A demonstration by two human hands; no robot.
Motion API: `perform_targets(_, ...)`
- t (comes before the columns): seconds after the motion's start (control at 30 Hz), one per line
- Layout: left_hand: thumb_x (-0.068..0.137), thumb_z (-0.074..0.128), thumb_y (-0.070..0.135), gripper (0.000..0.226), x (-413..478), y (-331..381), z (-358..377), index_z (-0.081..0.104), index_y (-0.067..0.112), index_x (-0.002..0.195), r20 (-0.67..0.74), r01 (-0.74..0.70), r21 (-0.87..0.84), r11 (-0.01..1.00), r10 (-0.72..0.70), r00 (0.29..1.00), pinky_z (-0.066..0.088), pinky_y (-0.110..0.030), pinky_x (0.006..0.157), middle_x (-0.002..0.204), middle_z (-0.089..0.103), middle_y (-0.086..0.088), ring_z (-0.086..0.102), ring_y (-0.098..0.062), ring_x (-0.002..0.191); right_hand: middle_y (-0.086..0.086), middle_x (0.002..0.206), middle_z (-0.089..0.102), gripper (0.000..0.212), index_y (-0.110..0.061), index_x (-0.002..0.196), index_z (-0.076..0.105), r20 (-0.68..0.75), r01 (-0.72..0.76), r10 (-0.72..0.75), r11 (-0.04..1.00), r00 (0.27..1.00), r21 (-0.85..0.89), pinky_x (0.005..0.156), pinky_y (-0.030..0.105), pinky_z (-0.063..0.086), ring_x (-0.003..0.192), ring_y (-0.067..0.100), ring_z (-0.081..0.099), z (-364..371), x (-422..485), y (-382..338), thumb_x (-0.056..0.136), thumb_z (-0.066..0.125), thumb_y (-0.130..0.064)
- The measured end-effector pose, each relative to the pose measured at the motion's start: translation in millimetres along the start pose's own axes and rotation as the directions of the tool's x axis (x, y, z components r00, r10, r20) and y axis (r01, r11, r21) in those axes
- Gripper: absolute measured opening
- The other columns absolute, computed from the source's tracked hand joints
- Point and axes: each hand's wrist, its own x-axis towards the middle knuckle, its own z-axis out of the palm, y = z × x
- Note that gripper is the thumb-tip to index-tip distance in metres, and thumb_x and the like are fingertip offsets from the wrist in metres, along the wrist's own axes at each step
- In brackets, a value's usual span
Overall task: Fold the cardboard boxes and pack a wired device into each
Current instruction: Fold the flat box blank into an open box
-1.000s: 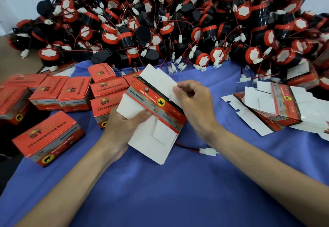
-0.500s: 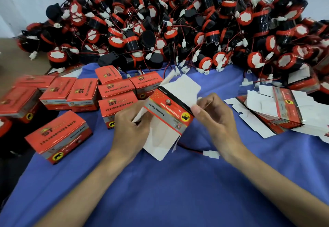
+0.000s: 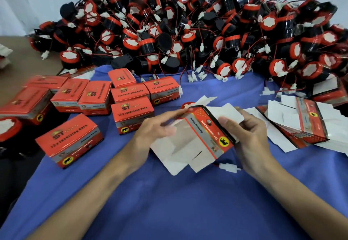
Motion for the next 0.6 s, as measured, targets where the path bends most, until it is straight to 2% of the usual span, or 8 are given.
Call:
perform_targets(0.1,0.092,0.04,0.053,0.047,8,18,-6,0.064,0.023,0.119,0.043,0.329,-0.126,0.936,-0.326,0.944,0.051,-0.021,0.076,0.127,0.063,-0.007,0.061,-0.019,0.107,0.006,0.074,0.07,0.008,-0.022,0.071,0.069,0.02,-0.056,0.055,0.994,0.998,0.095,0.054,0.024,0.052,0.062,0.019,0.068,0,1,-5,0.07,0.068,-0.015)
perform_targets(0.17,0.087,0.051,0.057,0.027,5,21,-9,0.072,0.042,0.094,0.023,0.376,-0.069,0.924,-0.375,0.927,0.054,-0.028,0.069,0.104,0.073,0.001,0.07,-0.015,0.085,0.005,0.075,0.069,0.011,-0.024,0.068,0.068,0.137,-0.077,0.069,0.996,0.988,0.055,0.054,0.023,0.052,0.064,0.017,0.066,2,0,-10,0.067,0.07,-0.013)
perform_targets(0.2,0.083,0.058,0.055,0.021,6,20,-8,0.07,0.044,0.096,0.009,0.389,-0.061,0.919,-0.39,0.921,0.054,-0.032,0.068,0.097,0.073,0.004,0.071,-0.013,0.08,0.003,0.075,0.069,0.013,-0.025,0.069,0.069,0.204,-0.066,0.067,0.998,0.977,-0.015,0.056,0.023,0.052,0.067,0.016,0.066,3,-1,-11,0.065,0.071,-0.013)
perform_targets(0.27,0.071,0.067,0.051,0.046,1,13,-3,0.059,0.042,0.115,0.04,0.383,-0.066,0.921,-0.381,0.924,0.055,-0.034,0.069,0.091,0.074,0.005,0.071,-0.015,0.079,-0.002,0.077,0.07,0.015,-0.025,0.072,0.069,0.29,-0.008,0.044,0.992,0.956,-0.124,0.061,0.023,0.052,0.072,0.013,0.065,8,-6,-14,0.065,0.073,-0.012)
perform_targets(0.37,0.074,0.079,0.043,0.05,-8,12,14,0.056,0.039,0.118,0.057,0.264,-0.145,0.954,-0.258,0.964,0.054,-0.023,0.062,0.085,0.074,0.005,0.072,-0.016,0.075,-0.004,0.087,0.069,0.019,-0.016,0.086,0.064,0.25,0.071,-0.043,0.992,0.967,-0.101,0.067,0.024,0.053,0.083,0.014,0.064,15,-11,-11,0.069,0.07,-0.012)
perform_targets(0.47,0.071,0.074,0.041,0.049,-8,14,21,0.056,0.034,0.117,-0.153,0.095,-0.174,0.98,-0.122,0.981,0.053,-0.018,0.059,0.087,0.072,0.004,0.072,-0.013,0.074,-0.001,0.1,0.066,0.028,-0.017,0.1,0.06,0.092,0.038,-0.038,0.999,0.995,-0.001,0.072,0.031,0.053,0.1,0.024,0.062,14,-10,-6,0.072,0.067,-0.02)
perform_targets(0.53,0.079,0.077,0.039,0.05,-10,13,24,0.052,0.032,0.122,-0.29,-0.052,-0.07,0.996,0.03,0.956,0.053,-0.018,0.066,0.099,0.07,0.006,0.07,-0.011,0.087,-0.003,0.101,0.067,0.029,-0.025,0.102,0.06,0.097,0.037,-0.039,0.999,0.994,0.024,0.074,0.032,0.053,0.1,0.026,0.063,13,-9,-5,0.075,0.069,-0.028)
perform_targets(0.6,0.08,0.069,0.039,0.052,-12,13,28,0.047,0.028,0.126,-0.34,-0.249,0.185,0.951,0.299,0.892,0.052,-0.019,0.078,0.107,0.066,0.015,0.065,-0.009,0.1,-0.009,0.099,0.069,0.024,-0.031,0.102,0.062,0.165,0.097,-0.098,0.995,0.981,0.016,0.072,0.024,0.054,0.095,0.015,0.066,14,-11,-6,0.079,0.063,-0.036)
